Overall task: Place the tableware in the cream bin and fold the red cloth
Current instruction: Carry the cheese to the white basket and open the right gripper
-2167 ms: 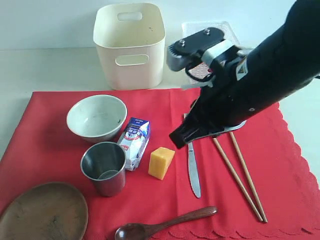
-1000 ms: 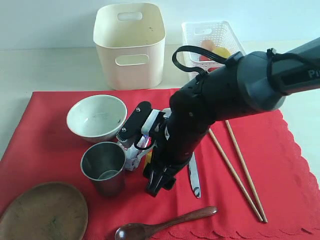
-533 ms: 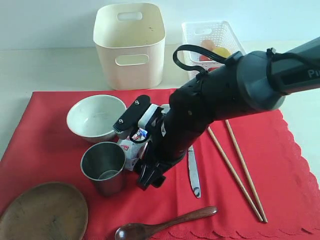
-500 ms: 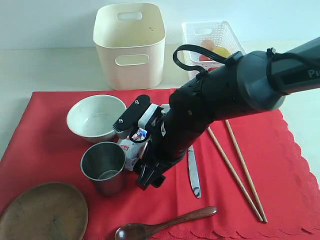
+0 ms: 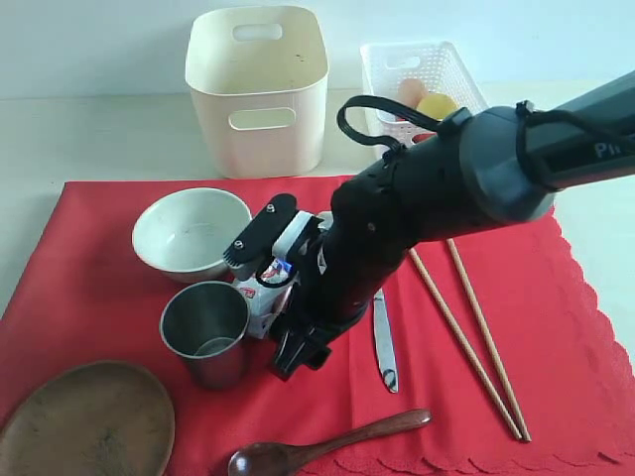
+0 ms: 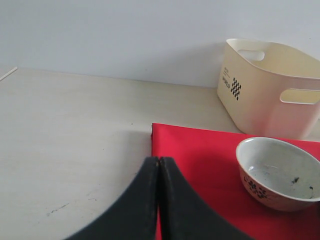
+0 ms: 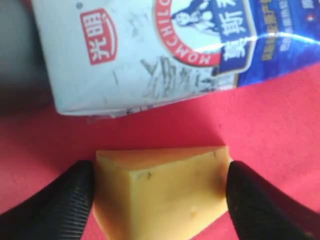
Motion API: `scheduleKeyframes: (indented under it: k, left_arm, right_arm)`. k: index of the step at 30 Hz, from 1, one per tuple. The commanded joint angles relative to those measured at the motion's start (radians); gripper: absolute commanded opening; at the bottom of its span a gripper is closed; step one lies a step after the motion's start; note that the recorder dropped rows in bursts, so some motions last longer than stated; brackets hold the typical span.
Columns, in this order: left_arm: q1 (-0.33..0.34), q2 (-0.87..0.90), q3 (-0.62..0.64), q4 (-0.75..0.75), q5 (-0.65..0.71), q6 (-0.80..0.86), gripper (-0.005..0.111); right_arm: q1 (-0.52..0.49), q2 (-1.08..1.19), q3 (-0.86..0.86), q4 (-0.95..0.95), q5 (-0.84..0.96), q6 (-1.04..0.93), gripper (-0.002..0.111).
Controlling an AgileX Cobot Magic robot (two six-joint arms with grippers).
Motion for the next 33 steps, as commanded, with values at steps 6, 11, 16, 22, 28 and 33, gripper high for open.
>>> scheduleKeyframes:
  k: [6, 11, 16, 22, 28, 33]
  left_arm:
    - [-0.006, -0.005, 0.0, 0.006, -0.008, 0.0, 0.003]
    - [-0.006, -0.005, 0.0, 0.006, -0.008, 0.0, 0.003]
    - [-0.006, -0.005, 0.0, 0.006, -0.008, 0.0, 0.003]
    - [-0.006, -0.005, 0.0, 0.006, -0.008, 0.0, 0.003]
    - [-0.006, -0.005, 0.0, 0.006, -0.008, 0.0, 0.003]
    - [-0.006, -0.005, 0.0, 0.006, -0.008, 0.0, 0.003]
  right_arm:
    - [-0.006, -0.144, 0.002, -0.036, 0.052, 0.029, 0.0]
    - [-0.067, -0.247, 0.002, -0.214, 0.039, 0.186, 0.0]
    - [-0.189, -0.315, 0.002, -0.361, -0.007, 0.351, 0.0]
    - [-0.325, -0.308, 0.002, -0.371, -0.098, 0.376, 0.0]
    - [-0.423, -0.22, 0.002, -0.368, -0.197, 0.386, 0.0]
    - [-0.486, -0.143, -0.062, -0.368, -0.236, 0.404, 0.0]
